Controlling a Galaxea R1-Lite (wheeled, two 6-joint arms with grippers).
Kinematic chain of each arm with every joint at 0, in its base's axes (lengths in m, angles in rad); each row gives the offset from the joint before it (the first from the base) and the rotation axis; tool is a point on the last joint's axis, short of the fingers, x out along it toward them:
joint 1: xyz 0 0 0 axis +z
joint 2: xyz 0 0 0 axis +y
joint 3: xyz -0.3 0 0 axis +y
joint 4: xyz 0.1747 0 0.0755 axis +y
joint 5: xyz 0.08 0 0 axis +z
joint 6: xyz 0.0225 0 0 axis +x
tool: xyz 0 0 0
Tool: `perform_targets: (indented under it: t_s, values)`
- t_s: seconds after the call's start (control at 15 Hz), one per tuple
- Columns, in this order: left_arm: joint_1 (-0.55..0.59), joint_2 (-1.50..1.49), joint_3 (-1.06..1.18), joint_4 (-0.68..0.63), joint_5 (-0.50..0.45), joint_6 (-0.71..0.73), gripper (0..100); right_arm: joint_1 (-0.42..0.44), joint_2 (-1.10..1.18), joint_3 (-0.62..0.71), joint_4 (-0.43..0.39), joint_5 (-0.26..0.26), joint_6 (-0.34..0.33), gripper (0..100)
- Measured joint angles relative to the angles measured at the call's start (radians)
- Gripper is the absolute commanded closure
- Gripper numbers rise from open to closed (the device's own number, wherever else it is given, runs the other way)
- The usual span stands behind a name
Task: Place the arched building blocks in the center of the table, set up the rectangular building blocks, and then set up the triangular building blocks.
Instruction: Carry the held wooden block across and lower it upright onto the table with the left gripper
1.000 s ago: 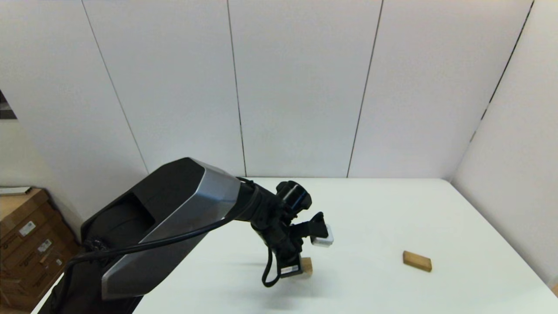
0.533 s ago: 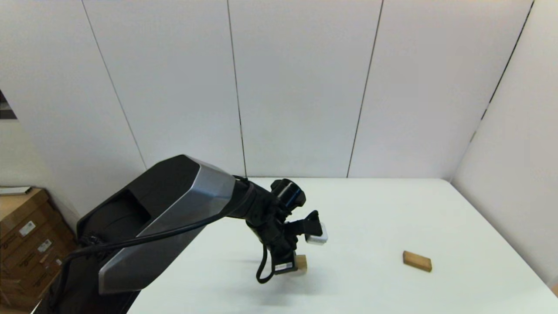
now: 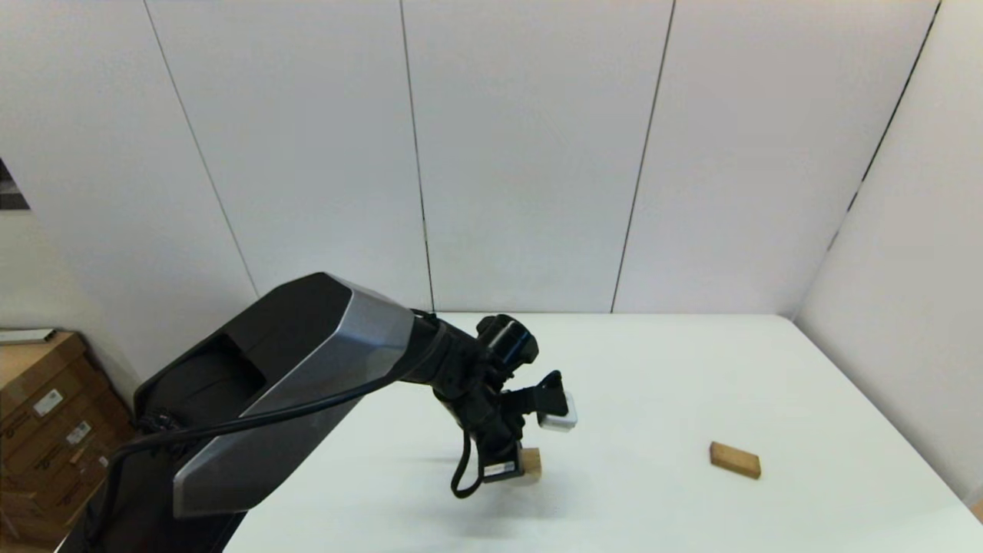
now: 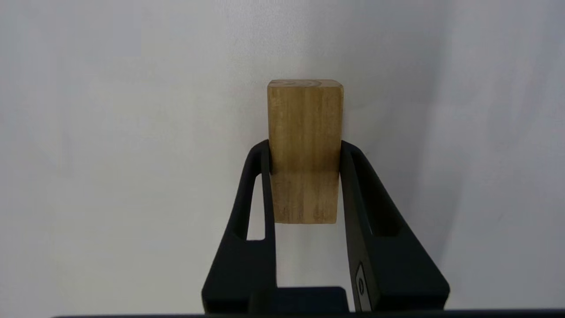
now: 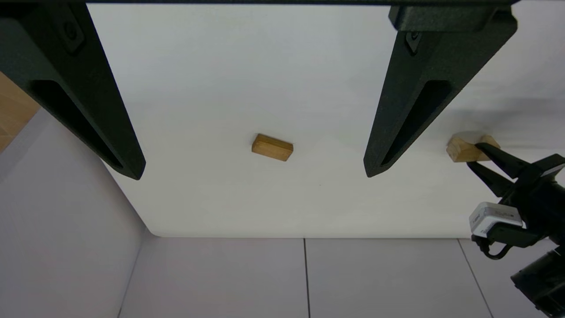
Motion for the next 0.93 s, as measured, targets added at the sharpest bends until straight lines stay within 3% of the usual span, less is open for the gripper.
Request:
perform_targets:
  t_s: [0.93]
  values:
    - [-0.013,0.021,-0.02,0.003,0.001,0.02,100,0.0,0.0,0.0,0.0,0.0,0.0,0]
